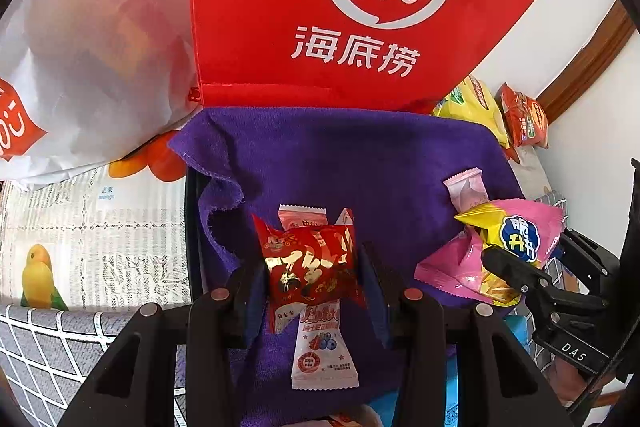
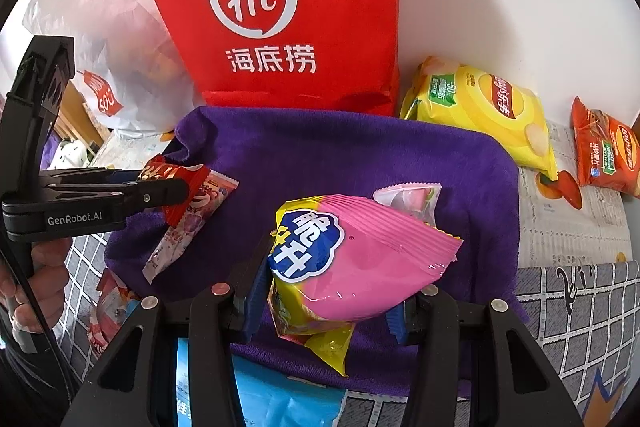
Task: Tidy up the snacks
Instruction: 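Carry the red candy and pink crisp bag over the purple towel with both tools, then lower both snacks onto the purple towel and open both tools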
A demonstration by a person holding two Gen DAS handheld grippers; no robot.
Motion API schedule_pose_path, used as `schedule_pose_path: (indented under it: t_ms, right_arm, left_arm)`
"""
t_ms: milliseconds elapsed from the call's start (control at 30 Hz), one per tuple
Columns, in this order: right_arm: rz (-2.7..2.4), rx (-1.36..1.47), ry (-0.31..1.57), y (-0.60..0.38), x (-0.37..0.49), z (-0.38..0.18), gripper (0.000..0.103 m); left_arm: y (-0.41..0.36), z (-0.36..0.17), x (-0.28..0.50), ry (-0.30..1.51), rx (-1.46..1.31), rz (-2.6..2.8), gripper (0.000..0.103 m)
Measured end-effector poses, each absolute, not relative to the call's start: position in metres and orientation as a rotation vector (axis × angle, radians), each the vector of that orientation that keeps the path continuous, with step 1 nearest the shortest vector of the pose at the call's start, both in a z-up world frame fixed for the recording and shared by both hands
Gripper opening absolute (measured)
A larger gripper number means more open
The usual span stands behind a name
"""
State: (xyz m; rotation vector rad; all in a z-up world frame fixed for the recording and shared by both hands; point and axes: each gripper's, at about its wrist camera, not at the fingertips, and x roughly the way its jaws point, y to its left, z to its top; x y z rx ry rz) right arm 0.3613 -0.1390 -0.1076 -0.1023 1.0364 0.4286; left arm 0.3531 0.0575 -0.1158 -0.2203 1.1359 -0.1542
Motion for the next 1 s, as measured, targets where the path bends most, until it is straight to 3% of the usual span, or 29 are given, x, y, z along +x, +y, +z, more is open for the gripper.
schedule_pose_path:
  t_ms: [1000]
  right_arm:
    - [0.413, -0.163, 1.052, -0.130, 0.358, -0.114, 0.051]
  left_arm:
    - [0.045, -0.127, 0.356, 1.174, -0.191, -0.180, 0.043]
